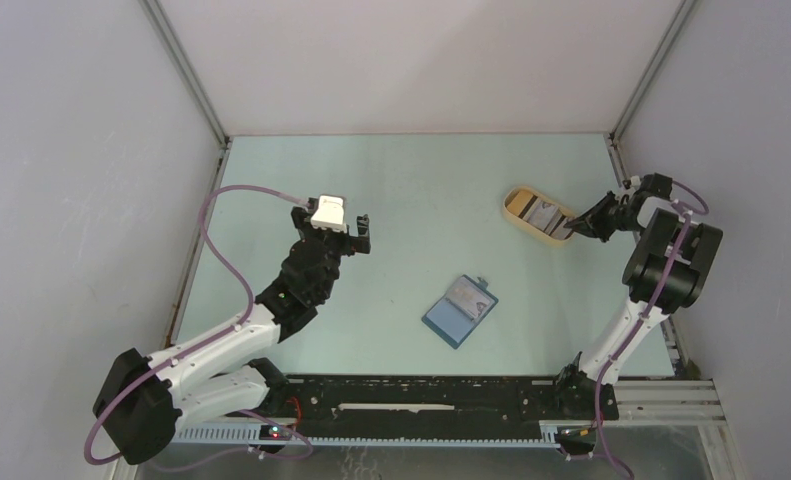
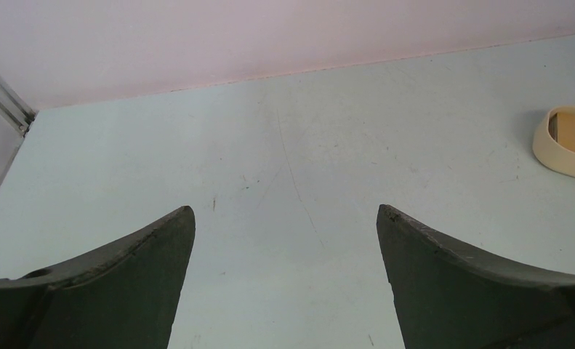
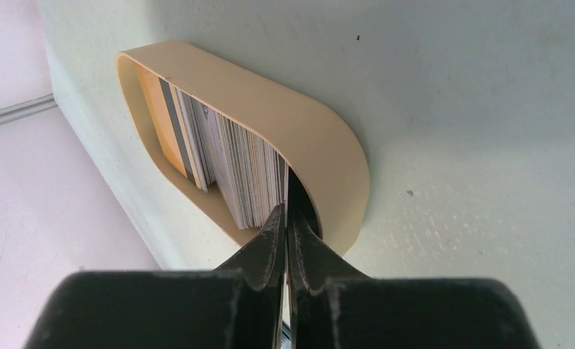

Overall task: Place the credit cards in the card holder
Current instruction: Pick up the credit card from the storage box.

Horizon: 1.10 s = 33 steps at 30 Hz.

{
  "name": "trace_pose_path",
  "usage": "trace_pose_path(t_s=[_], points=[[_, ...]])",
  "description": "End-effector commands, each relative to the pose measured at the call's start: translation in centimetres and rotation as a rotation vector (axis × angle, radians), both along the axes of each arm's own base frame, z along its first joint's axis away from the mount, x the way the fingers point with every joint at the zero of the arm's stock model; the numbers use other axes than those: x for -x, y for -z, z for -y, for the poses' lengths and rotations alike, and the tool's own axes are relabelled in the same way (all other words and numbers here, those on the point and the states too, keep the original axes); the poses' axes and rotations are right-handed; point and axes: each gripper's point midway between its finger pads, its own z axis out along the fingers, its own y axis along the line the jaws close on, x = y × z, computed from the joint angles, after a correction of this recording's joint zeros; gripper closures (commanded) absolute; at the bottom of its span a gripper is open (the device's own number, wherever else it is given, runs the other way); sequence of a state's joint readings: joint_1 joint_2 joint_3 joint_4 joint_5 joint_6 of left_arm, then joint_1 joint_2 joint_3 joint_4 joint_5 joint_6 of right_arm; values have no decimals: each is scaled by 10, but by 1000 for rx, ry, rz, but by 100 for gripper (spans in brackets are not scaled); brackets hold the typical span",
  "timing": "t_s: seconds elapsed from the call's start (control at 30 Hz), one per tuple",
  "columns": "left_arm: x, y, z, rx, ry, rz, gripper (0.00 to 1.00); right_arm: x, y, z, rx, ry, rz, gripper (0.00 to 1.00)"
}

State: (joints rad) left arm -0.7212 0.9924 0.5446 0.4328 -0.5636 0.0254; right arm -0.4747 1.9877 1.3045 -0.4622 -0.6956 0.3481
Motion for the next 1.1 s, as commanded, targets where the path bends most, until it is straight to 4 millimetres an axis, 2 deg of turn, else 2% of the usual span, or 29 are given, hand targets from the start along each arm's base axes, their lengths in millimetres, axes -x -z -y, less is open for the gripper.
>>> trace_pose_path(t_s=[0.0, 0.23, 0.5, 0.63, 0.83, 1.0, 1.07], points=[[1, -12, -3, 30, 1, 43, 0, -2, -24, 4, 15, -9, 59, 94], [1, -12, -2, 31, 2, 42, 0, 4, -49, 7, 14, -26, 126, 97], [1, -13, -2, 32, 2, 44, 0, 18, -55, 8, -45, -63, 153, 100], [3, -13, -2, 35, 8, 47, 0, 26, -69, -1, -54, -137, 215, 100], [9, -17, 1, 94, 37, 23, 0, 48, -111, -32, -72, -338, 403, 100], [25, -13, 32, 183, 214, -42, 0, 74, -149, -70, -21, -547, 589, 100], [33, -15, 42, 224, 283, -64, 0, 85, -166, -91, 13, -641, 664, 100]])
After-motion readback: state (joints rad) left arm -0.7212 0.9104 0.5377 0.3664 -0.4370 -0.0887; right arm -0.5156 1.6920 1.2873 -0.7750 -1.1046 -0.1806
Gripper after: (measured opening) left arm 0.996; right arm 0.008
